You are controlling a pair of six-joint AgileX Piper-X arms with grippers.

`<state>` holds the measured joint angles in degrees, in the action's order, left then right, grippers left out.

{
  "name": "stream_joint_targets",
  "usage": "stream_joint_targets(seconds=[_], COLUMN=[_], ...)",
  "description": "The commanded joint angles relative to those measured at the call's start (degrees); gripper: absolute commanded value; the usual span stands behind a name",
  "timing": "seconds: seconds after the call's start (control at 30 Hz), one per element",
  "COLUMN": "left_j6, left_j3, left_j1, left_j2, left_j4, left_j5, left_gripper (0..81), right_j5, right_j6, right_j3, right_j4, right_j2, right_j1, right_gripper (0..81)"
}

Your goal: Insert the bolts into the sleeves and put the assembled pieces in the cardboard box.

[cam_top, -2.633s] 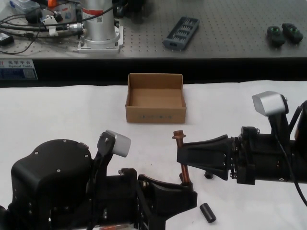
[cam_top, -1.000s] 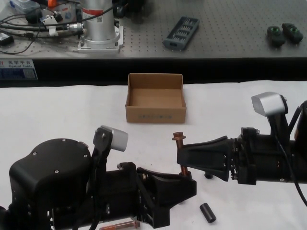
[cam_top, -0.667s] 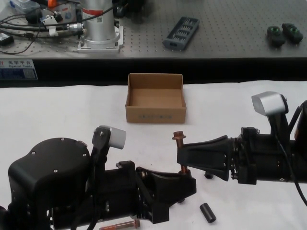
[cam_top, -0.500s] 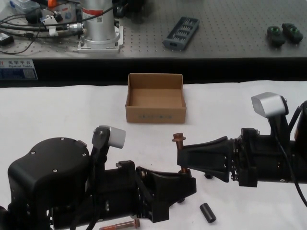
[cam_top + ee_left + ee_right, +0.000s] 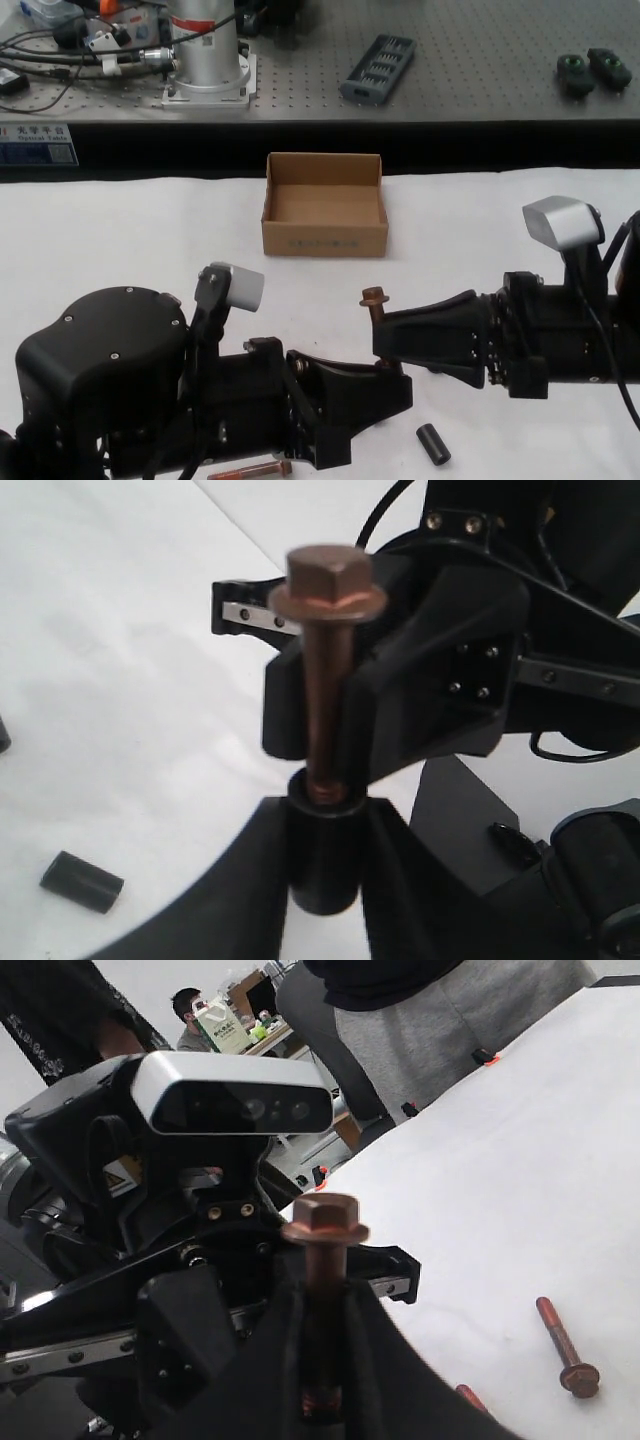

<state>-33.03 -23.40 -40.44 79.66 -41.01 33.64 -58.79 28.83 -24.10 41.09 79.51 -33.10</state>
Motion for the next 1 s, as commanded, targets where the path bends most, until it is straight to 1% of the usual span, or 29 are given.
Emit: stream_joint_targets(seconds=[0.0,0.07,0.17,0.2,0.23,0.27,0.37,0.47,0.6,0.73,0.77,0.87,0.97], left_j6=[0.84,0.83,1.57,1.98,2.41,3.02,4.11,6.91,13.82,14.24,14.24,15.02,18.63], left_j3=[-0.53,-0.53,-0.53,-0.53,-0.53,-0.53,-0.53,-0.53,-0.53,-0.53,-0.53,-0.98,-3.65], left_j1=[0.79,0.79,0.79,0.79,0.79,0.79,0.79,0.79,0.79,0.79,0.79,1.03,2.39], left_j2=[-0.11,-0.11,-0.11,-0.11,-0.11,-0.11,-0.11,-0.11,-0.11,-0.11,-0.11,-0.11,0.41], left_j4=[0.64,0.64,0.64,0.64,0.64,0.64,0.64,0.64,0.09,0.23,0.23,0.35,3.51], left_j5=[-4.29,-4.14,-3.42,-3.26,-3.27,-3.27,-3.39,-3.39,-5.1,-6.64,-7.67,-14.0,-15.4], left_gripper=[5.0,5.0,5.0,5.0,5.0,5.0,5.0,5.0,5.0,5.0,5.0,5.0,5.0], right_j5=[-6.29,-6.27,-5.49,-3.87,-2.2,-1.03,3.24,6.55,6.83,7.3,7.44,8.73,8.05], right_j6=[0.51,0.67,1.32,2.15,2.39,2.26,1.99,1.99,3.17,3.55,3.95,7.59,10.67], right_j3=[0.03,0.03,0.03,0.03,0.03,0.03,-0.16,-0.84,-2.89,-3.26,-3.26,-3.51,-3.53], right_j4=[0.41,0.41,0.06,-0.33,-0.83,-1.05,-0.83,0.77,1.89,1.93,1.63,1.73,2.46], right_j2=[-0.13,-0.13,-0.13,-0.13,-0.13,-0.13,-0.13,-0.13,-0.13,-0.13,-0.13,-0.13,-0.13], right_j1=[-0.3,-0.3,-0.19,-0.03,-0.03,0.21,1.77,4.61,7.8,10.39,10.85,11.72,11.78], right_gripper=[8.9,16.0,32.3,37.1,40.5,41.9,42.1,42.1,42.1,42.1,42.1,42.0,38.6])
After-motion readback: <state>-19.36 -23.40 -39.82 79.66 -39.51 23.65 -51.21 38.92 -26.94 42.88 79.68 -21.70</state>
